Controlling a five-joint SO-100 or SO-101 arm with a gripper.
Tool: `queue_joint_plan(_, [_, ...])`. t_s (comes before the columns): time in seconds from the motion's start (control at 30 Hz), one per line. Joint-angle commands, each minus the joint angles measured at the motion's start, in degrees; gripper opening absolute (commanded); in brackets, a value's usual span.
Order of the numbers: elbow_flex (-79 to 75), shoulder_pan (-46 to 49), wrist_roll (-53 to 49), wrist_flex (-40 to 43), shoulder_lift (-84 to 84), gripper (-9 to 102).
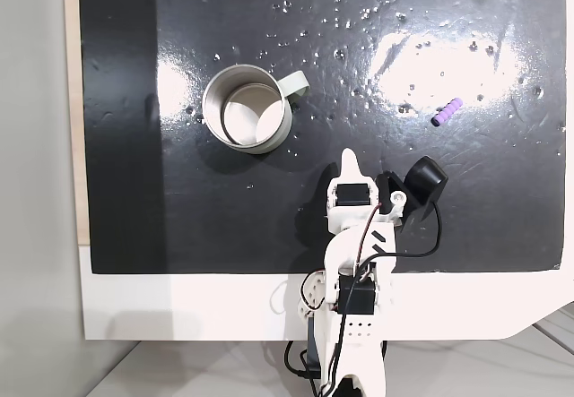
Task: Grasp a pengrip and put it in the cup.
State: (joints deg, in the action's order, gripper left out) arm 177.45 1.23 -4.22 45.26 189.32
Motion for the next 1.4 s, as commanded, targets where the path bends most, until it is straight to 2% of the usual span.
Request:
queue_joint_plan(0.0, [-0.3, 0.0, 0.4, 0.1, 0.8, 0])
queue_joint_plan(0.37, [-0.4, 0.0, 0.4, 0.5, 0.8, 0])
queue_joint_plan(0.57, [-3.5, 0.1, -5.4, 6.2, 0.8, 0])
queue_joint_plan(0.77, [-15.7, 2.1, -14.7, 15.6, -1.1, 0])
queue_joint_plan(0.97, [-33.7, 5.9, -20.4, 24.4, -12.0, 0])
queue_joint_plan(1.13, [-49.7, 12.5, -25.7, 31.6, -29.1, 3])
queue_joint_plan(1.37, [-65.1, 19.9, -32.4, 32.7, -50.3, 4])
